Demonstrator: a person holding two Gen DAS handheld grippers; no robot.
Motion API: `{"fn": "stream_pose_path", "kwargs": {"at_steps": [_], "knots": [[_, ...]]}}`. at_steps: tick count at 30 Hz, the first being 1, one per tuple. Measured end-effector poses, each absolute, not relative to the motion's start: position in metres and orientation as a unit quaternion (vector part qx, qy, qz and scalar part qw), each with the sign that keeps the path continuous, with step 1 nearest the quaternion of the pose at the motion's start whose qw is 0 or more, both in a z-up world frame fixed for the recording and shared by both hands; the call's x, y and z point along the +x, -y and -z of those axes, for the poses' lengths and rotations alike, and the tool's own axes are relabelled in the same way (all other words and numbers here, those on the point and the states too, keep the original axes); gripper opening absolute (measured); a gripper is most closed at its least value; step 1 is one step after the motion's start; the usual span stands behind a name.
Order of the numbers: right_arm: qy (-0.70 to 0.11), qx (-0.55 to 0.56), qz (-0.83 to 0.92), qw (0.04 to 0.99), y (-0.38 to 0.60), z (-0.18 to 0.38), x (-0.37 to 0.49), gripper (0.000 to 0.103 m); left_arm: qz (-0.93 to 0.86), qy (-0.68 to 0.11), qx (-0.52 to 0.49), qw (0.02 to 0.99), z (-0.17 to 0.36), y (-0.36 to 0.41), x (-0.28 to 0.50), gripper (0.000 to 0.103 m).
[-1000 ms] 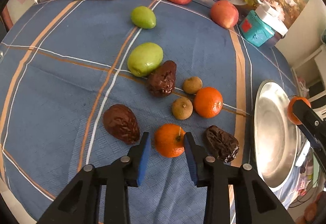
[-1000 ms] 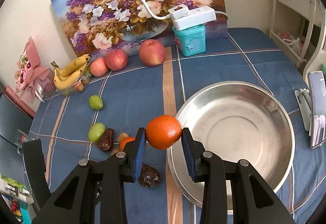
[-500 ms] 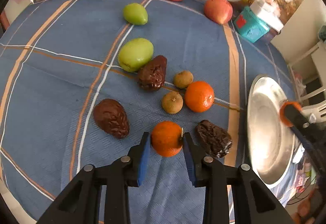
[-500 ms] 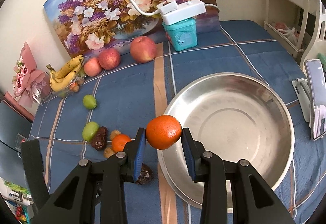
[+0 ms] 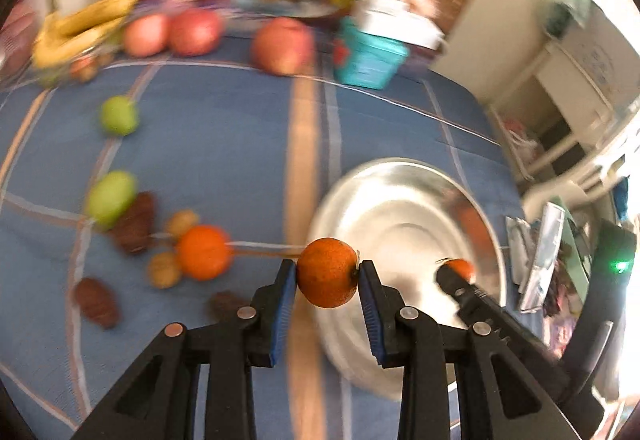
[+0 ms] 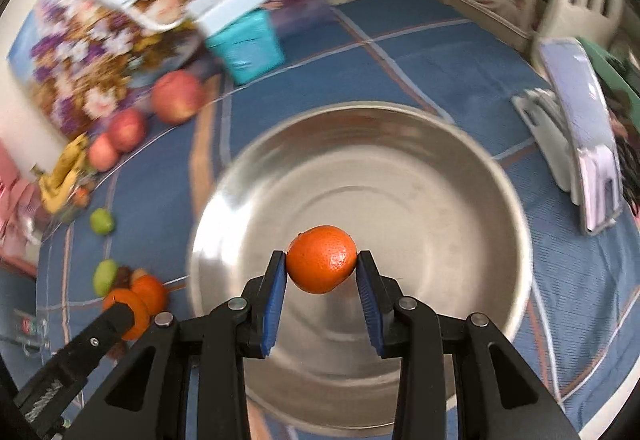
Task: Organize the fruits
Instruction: 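Carry the held oranges with both tools over the steel bowl, then open the right tool to drop its orange while the left tool releases its orange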
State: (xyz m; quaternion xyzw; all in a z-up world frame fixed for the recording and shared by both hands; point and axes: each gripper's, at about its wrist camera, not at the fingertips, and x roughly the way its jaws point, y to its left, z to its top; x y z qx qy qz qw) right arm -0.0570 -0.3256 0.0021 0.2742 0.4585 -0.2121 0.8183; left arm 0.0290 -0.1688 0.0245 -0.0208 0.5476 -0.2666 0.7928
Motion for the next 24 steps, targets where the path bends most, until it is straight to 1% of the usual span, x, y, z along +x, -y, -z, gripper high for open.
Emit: {"fn": "stream_pose_path", "kwargs": {"at_steps": [5,11,22,24], "knots": [[-0.457,0.302,0.241,0.801,0.349,0.005,-0.07,0.037,0.277,-0.556,-0.01,0.783,-0.014,0.197,0.033,0.034],[-0.459,0.307,0.251,0.795,0.357,0.006,-0.075,0.037,0.273,-0.567,-0.011,0.777,-0.002,0.201,0.033,0.034],[-0.467,0.296,0.242,0.797,0.352,0.006,-0.071,0.037,0.272,-0.576,-0.012,0.771,0.004,0.195,0.033,0.036],[-0.468,0.295,0.243,0.797,0.352,0.006,-0.07,0.037,0.272,-0.576,-0.014,0.77,0.005,0.195,0.033,0.038]]}}
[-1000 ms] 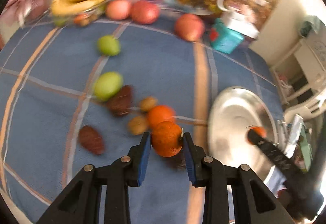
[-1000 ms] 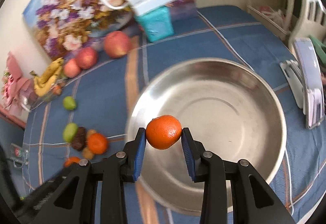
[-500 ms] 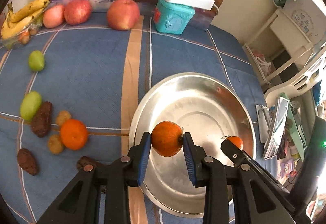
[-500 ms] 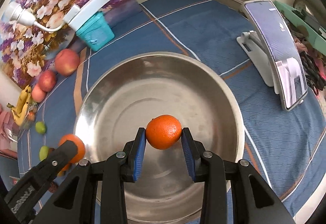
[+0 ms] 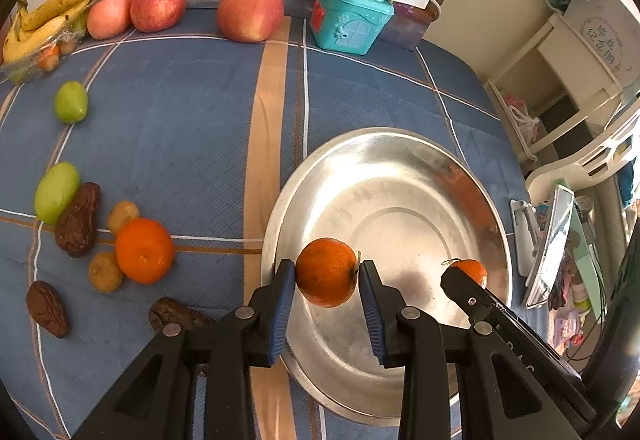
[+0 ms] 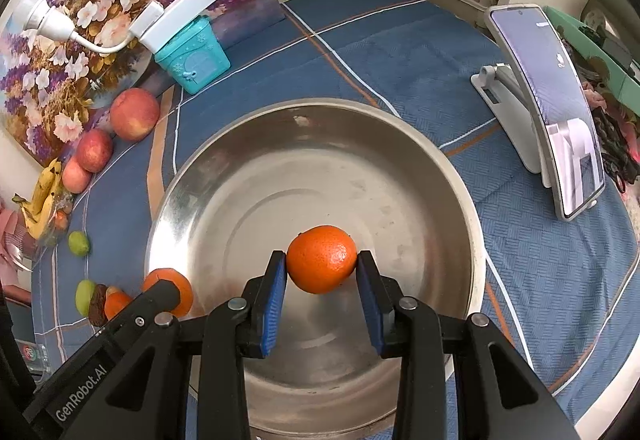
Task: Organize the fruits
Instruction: 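Open the right tool to drop its orange while the left tool releases its orange, then move both open tools back from the bowl toward the fruit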
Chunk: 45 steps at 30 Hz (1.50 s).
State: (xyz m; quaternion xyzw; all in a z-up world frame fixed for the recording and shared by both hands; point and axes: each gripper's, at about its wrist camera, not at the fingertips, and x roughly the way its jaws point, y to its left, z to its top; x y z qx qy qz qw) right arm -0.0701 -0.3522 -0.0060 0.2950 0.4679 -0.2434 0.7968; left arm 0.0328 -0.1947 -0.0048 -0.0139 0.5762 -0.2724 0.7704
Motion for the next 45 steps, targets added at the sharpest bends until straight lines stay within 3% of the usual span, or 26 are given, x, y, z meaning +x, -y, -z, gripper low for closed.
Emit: {"fn": "stream_pose_path", "kwargs": {"at_steps": [3,10,13,19,25,28,32,34,44,45], "knots": [[-0.469,0.293,0.244,0.796,0.352,0.006,-0.07,0.037,0.277,-0.574,-0.02,0.77,0.003,0.195,0.033,0.045],[-0.471,0.288,0.246,0.797,0.351,0.006,-0.069,0.037,0.278,-0.567,-0.019,0.775,-0.002,0.192,0.032,0.046],[-0.472,0.285,0.251,0.796,0.351,0.006,-0.069,0.038,0.27,-0.564,-0.014,0.781,-0.005,0.188,0.033,0.052],[-0.469,0.282,0.258,0.796,0.352,0.004,-0.071,0.046,0.249,-0.557,-0.011,0.792,-0.009,0.177,0.038,0.062],[-0.471,0.277,0.257,0.797,0.35,0.003,-0.071,0.046,0.211,-0.554,0.001,0.805,-0.009,0.157,0.047,0.08],[-0.475,0.272,0.252,0.798,0.345,0.002,-0.07,0.061,0.187,-0.546,0.019,0.816,-0.01,0.148,0.05,0.084],[-0.48,0.261,0.25,0.799,0.339,0.001,-0.065,0.064,0.166,-0.54,0.03,0.825,-0.01,0.134,0.056,0.103],[-0.484,0.254,0.251,0.799,0.336,0.001,-0.064,0.073,0.156,-0.536,0.033,0.829,-0.01,0.129,0.057,0.103],[-0.495,0.227,0.24,0.804,0.322,0.001,-0.057,0.075,0.094,-0.516,0.05,0.85,-0.015,0.088,0.068,0.103],[-0.496,0.226,0.239,0.804,0.321,0.001,-0.056,0.083,0.089,-0.513,0.052,0.852,-0.016,0.085,0.07,0.103]]}}
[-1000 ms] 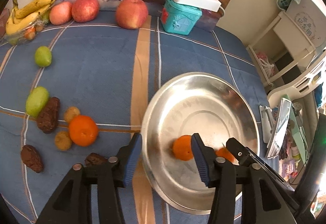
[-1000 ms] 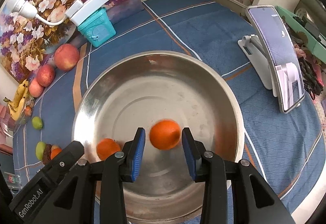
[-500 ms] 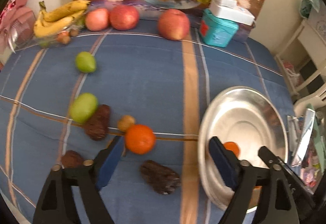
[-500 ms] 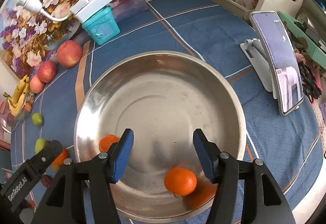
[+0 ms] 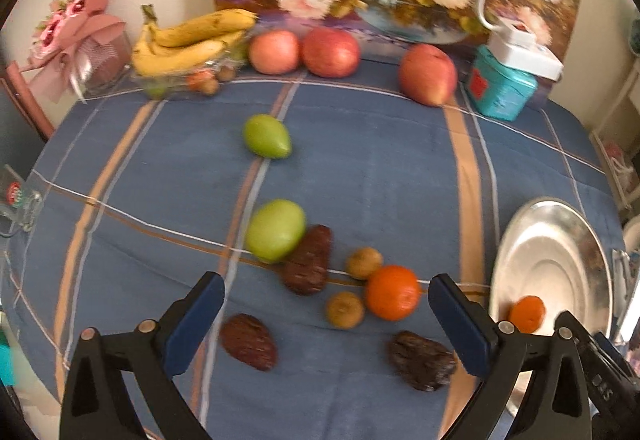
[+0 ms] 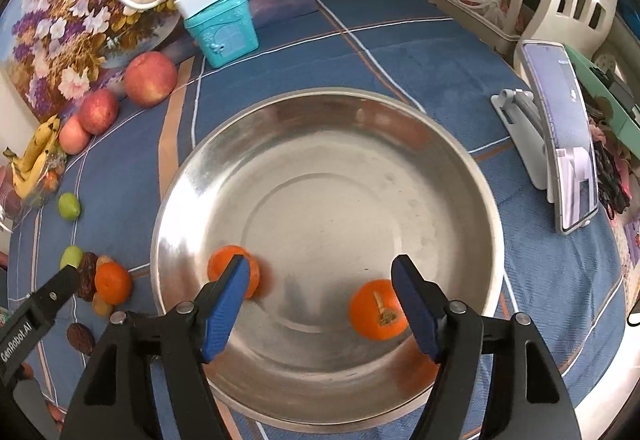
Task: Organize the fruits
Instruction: 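Move both open tools back from the bowl toward the fruit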
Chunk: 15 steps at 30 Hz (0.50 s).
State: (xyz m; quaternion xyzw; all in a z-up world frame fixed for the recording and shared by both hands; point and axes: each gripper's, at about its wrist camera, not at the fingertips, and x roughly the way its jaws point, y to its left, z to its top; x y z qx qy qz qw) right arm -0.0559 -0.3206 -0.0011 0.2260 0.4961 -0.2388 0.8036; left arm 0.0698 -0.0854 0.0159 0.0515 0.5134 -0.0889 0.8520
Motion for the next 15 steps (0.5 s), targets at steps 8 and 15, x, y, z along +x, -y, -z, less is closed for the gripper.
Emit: {"fn": "stream_pose_path", "kwargs": {"at_steps": [8,15], "knots": [[-0.482,0.199,0.246,0.817,0.308,-0.004,-0.053,0.096,0.068,-0.5,0.063,0.861,-0.025,0.059,0.076,0.103],[-0.469,0.193,0.222,0.833,0.29,-0.012,-0.044,0.096,0.062,-0.504,0.039,0.861,-0.032,0.03,0.082,0.103]]}}
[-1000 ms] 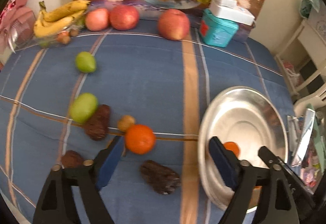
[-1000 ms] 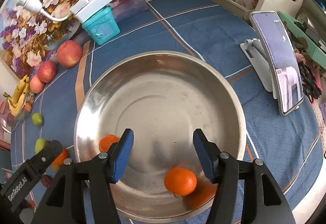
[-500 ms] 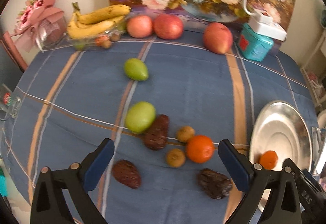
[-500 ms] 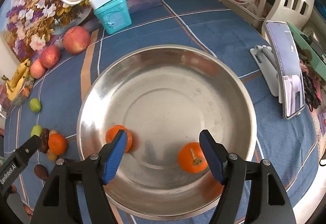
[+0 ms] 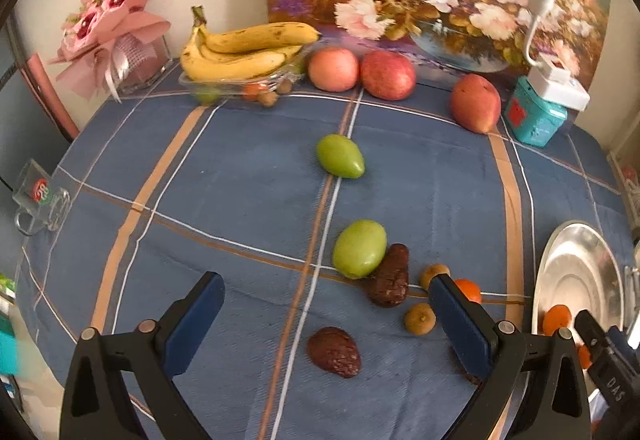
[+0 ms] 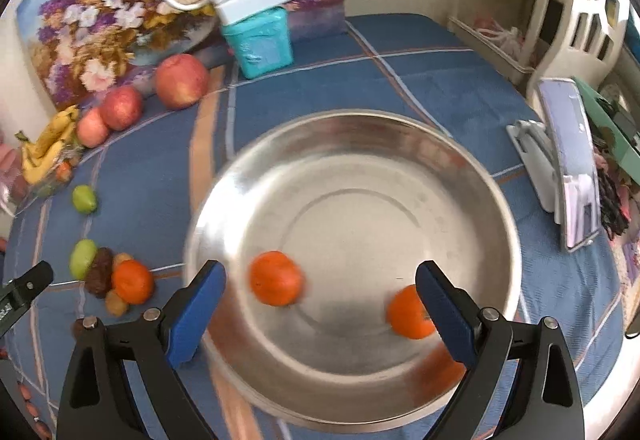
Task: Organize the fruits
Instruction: 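Move both open tools back from the bowl toward the fruit, then grasp a dark dried date with the right tool while the left tool grasps another date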
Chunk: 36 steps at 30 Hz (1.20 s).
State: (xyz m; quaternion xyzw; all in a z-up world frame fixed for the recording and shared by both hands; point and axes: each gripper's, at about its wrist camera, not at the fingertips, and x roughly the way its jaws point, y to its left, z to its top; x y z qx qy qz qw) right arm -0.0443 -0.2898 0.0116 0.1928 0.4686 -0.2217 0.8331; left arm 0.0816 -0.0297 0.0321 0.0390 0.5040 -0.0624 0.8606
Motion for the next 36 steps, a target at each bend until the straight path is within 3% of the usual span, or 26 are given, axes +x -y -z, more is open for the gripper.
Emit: {"fn": "stream_pose_path", "kwargs": {"at_steps": [13,23,27,36], "knots": [[-0.468,0.162,0.05,0.867,0.203,-0.025,-0.017,0.096,0.061,-0.519,-0.033,0.852,-0.037,-0.006,0.085,0.103],[-0.515,0.099,0.016,0.851,0.166,-0.002,-0.001,0.095,0.073,-0.581,-0.062,0.809,0.003,0.006,0.089,0.103],[-0.528,0.085,0.025,0.845,0.168,0.006,0.0,0.079,0.089,-0.613,-0.079,0.781,0.024,0.014,0.088,0.101],[-0.544,0.055,0.029,0.837,0.163,0.017,0.0,0.064,0.086,-0.637,-0.078,0.762,0.043,0.026,0.085,0.075]]}}
